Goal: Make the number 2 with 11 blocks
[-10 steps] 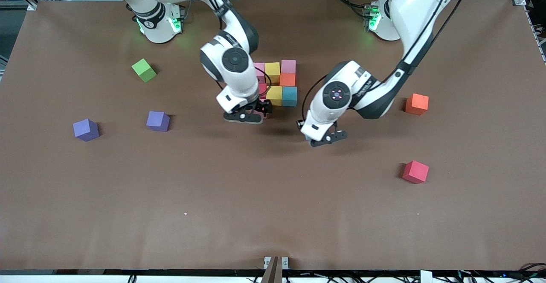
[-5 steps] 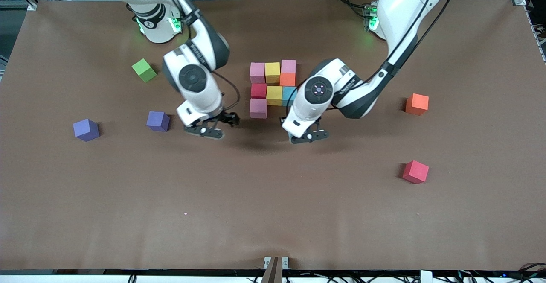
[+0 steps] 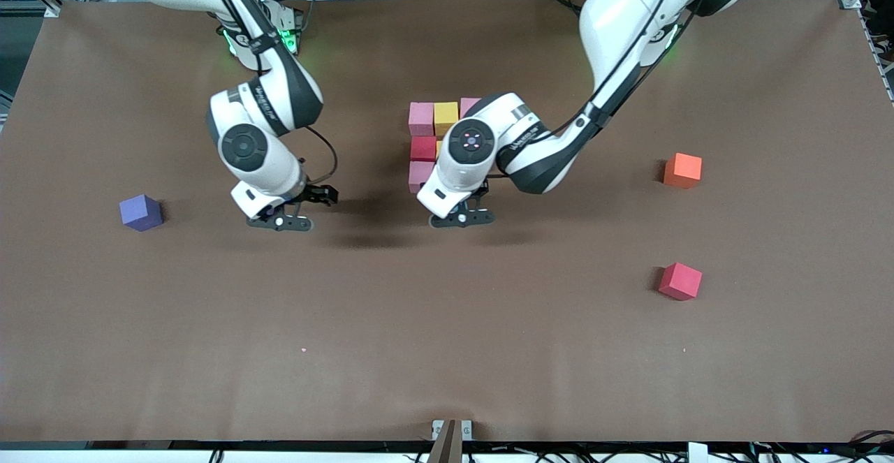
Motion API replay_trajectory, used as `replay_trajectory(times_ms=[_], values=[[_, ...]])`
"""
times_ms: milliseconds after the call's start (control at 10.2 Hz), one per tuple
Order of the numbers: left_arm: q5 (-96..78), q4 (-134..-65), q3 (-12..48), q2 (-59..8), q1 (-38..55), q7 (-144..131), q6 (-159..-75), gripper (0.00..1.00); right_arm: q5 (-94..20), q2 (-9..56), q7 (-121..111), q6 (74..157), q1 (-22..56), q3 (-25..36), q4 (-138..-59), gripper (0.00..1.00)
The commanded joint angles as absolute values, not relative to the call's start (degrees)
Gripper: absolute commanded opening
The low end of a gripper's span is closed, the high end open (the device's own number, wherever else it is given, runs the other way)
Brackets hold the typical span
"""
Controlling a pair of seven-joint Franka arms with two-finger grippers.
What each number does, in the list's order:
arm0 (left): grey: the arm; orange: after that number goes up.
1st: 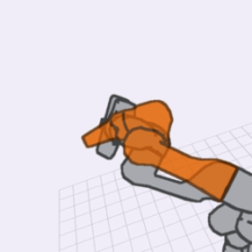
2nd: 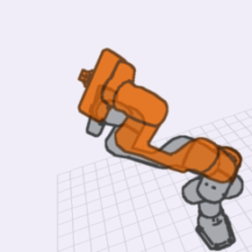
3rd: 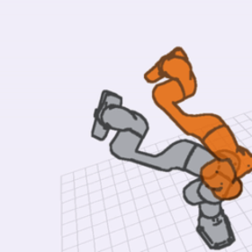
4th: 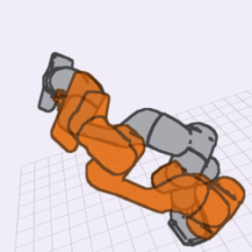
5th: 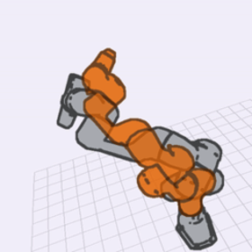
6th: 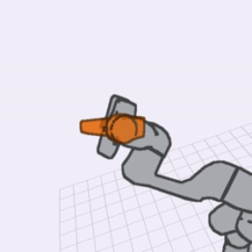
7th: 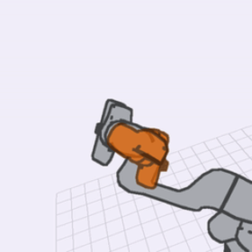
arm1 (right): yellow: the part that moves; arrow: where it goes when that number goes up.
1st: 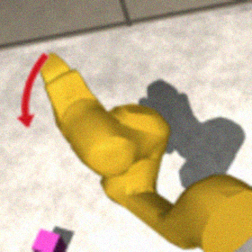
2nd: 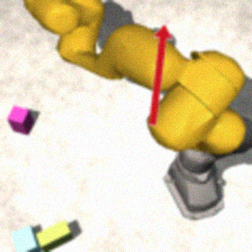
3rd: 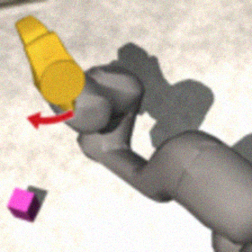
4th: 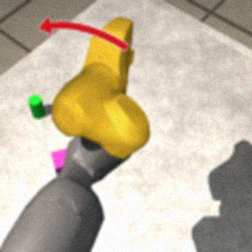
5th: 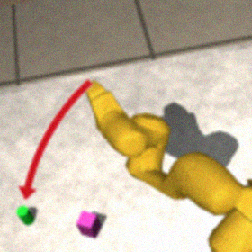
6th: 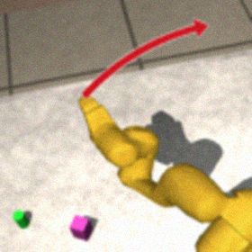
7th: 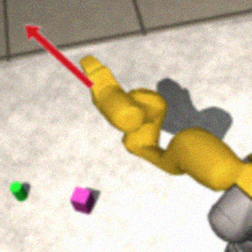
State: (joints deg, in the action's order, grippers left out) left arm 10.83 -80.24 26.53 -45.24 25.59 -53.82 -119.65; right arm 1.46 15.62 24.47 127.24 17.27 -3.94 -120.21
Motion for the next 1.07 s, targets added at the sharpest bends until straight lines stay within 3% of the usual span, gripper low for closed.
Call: replay_trajectory(times_ms=[0,488,977], values=[[10.29,-75.15,24.70,-46.67,28.39,-50.19,-115.23,0.09,2.72,11.35,18.30,127.53,14.07,-4.66,-125.23,1.00],[10.28,-65.50,24.79,-53.25,30.93,-49.39,-116.98,0.08,2.99,9.41,4.06,128.40,5.46,-4.66,-129.45,1.00],[10.11,-65.30,22.51,-54.32,33.04,-49.48,-119.27,0.08,2.90,10.10,-0.26,138.40,2.20,-4.75,-135.43,1.00]])
